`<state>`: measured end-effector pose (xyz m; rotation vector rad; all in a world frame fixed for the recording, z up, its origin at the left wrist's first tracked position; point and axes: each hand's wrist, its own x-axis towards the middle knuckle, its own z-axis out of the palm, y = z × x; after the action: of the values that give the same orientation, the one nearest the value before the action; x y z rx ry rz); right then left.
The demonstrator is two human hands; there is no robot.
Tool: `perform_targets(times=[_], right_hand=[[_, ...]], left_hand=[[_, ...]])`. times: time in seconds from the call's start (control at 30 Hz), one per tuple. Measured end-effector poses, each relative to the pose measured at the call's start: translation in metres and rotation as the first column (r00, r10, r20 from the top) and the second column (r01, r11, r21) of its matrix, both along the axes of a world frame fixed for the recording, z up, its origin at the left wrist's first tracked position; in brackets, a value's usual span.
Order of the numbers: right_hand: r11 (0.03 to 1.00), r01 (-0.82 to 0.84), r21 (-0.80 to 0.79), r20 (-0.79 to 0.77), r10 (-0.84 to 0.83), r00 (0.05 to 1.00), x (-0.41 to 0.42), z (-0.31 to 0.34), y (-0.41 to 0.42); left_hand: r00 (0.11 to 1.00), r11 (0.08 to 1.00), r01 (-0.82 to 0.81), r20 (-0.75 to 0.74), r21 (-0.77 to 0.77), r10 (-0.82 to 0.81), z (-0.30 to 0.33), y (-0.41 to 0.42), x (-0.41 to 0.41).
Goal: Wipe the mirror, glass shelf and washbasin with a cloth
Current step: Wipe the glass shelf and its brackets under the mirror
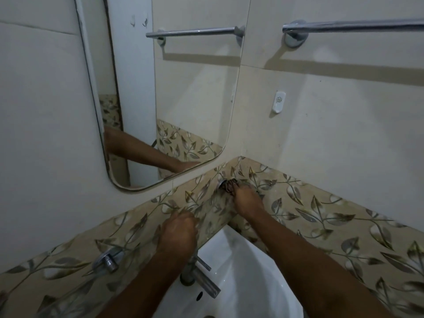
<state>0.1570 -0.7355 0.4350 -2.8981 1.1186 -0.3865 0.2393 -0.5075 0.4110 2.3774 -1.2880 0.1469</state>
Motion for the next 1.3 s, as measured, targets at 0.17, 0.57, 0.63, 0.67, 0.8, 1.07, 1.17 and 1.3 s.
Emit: perform_targets(times=[0.17, 0.57, 0.63, 0.67, 0.8, 1.07, 1.17, 1.3], right_hand=[[0.985, 0.122, -0.124, -0.147, -0.14, 0.979, 0.012, 0.009, -0.01], [0.899, 0.425, -0.107, -0.315, -0.436, 0.843, 0.034, 0.012, -0.013], [0.9, 0.431, -0.06, -0.314, -0.427, 0.848, 0.034, 0.016, -0.02], [0.901, 0.431, -0.055, -0.305, -0.426, 0.852, 0.035, 0.017, -0.022], [0.897, 0.435, -0.086, -0.294, -0.44, 0.849, 0.034, 0.017, -0.011], [0.969, 0.188, -0.161, -0.172, -0.215, 0.961, 0.034, -0.016, 0.062], [0.999, -0.022, -0.046, -0.005, 0.022, 1.0, 0.024, -0.027, 0.082], [0.933, -0.358, 0.022, 0.152, 0.351, 0.924, 0.018, -0.056, 0.086]], left_hand=[[0.999, 0.999, -0.037, -0.04, -0.022, 0.036, 0.0, -0.001, 0.001], [0.998, 0.998, 0.064, -0.002, 0.001, -0.064, -0.004, 0.004, 0.012], [0.998, 0.998, 0.062, -0.014, -0.023, -0.063, -0.004, 0.003, 0.012], [0.998, 0.998, 0.062, -0.019, -0.029, -0.063, -0.004, 0.003, 0.013], [0.997, 0.997, 0.079, -0.002, 0.0, -0.079, -0.003, 0.004, 0.012], [0.998, 0.993, 0.068, 0.003, -0.093, -0.068, 0.013, 0.024, 0.003], [0.996, 0.987, 0.072, -0.04, -0.142, -0.078, 0.018, 0.035, 0.004], [0.994, 0.947, 0.065, -0.068, -0.314, -0.09, 0.02, 0.053, 0.014]])
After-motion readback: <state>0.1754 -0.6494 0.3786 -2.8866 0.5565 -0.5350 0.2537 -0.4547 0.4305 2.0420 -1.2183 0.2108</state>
